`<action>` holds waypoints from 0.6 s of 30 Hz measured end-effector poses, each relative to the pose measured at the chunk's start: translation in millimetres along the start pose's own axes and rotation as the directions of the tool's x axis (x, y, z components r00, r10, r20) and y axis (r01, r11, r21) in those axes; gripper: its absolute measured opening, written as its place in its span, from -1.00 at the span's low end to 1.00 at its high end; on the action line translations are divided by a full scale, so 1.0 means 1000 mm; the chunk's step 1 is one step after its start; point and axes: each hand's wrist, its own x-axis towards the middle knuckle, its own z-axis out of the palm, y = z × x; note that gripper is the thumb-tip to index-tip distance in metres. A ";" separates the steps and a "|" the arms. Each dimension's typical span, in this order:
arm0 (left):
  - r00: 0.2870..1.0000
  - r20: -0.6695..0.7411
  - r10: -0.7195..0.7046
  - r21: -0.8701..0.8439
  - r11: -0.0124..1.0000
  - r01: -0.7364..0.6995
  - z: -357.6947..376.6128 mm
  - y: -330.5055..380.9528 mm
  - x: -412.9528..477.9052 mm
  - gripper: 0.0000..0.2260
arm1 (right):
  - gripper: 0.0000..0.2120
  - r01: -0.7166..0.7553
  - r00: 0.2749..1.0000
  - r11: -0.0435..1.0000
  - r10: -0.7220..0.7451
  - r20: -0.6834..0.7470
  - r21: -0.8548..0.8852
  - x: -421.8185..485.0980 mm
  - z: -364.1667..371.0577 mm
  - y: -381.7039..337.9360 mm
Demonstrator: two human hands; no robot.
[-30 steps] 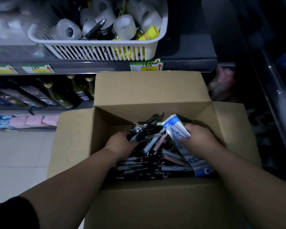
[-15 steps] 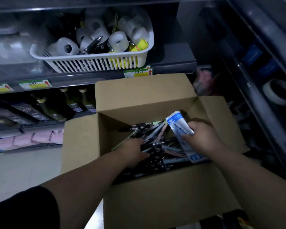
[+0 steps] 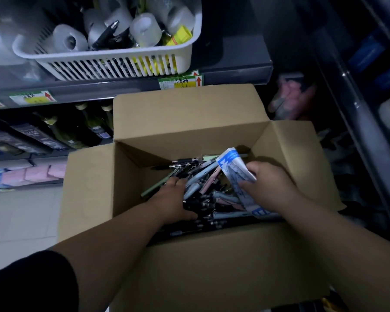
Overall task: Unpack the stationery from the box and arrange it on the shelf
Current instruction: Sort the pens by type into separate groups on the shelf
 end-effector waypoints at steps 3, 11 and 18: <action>0.998 -0.009 -0.065 0.067 0.996 0.065 -0.002 0.002 0.003 -0.09 | -0.92 0.026 0.999 1.000 -0.026 0.026 0.011 0.004 0.001 0.003; 1.000 -0.001 0.014 0.211 0.977 -0.014 0.000 0.012 -0.003 -0.56 | -0.88 0.051 0.996 0.999 -0.052 0.068 0.018 0.008 0.003 0.005; 0.998 -0.030 0.055 0.206 0.977 -0.047 -0.006 0.011 -0.009 -0.64 | -0.89 0.042 0.998 0.999 -0.043 0.039 0.024 0.003 0.000 -0.001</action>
